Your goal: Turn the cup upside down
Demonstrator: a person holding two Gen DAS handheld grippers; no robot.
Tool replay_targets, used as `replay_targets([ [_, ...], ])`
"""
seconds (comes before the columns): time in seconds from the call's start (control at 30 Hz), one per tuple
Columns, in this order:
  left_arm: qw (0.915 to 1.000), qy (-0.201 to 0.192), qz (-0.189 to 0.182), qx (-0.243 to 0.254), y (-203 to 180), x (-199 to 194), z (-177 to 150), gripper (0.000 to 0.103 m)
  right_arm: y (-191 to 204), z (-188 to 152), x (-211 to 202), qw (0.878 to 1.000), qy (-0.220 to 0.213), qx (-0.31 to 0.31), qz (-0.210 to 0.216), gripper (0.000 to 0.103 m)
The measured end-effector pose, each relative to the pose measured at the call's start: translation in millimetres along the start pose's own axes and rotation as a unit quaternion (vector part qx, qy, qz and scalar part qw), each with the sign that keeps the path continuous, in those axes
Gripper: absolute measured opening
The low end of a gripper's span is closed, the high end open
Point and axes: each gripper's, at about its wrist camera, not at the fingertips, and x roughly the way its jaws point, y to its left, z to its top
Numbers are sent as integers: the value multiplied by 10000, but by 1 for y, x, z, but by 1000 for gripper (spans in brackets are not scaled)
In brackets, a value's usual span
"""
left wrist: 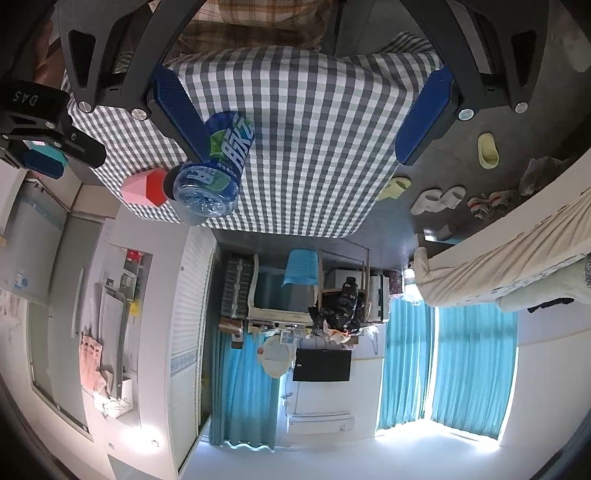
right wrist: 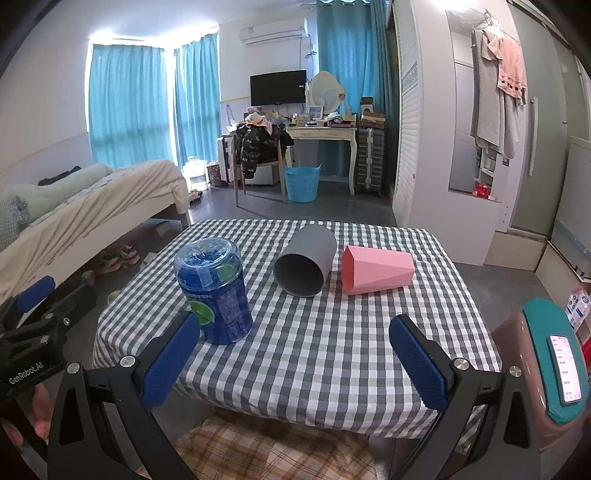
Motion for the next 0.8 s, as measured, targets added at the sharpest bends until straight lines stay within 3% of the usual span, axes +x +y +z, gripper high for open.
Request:
replay_targets([
  [0.8,10000,29,-14,76,-5,0,-1,103,-4,-3,2,10000,39,60,-33,103],
])
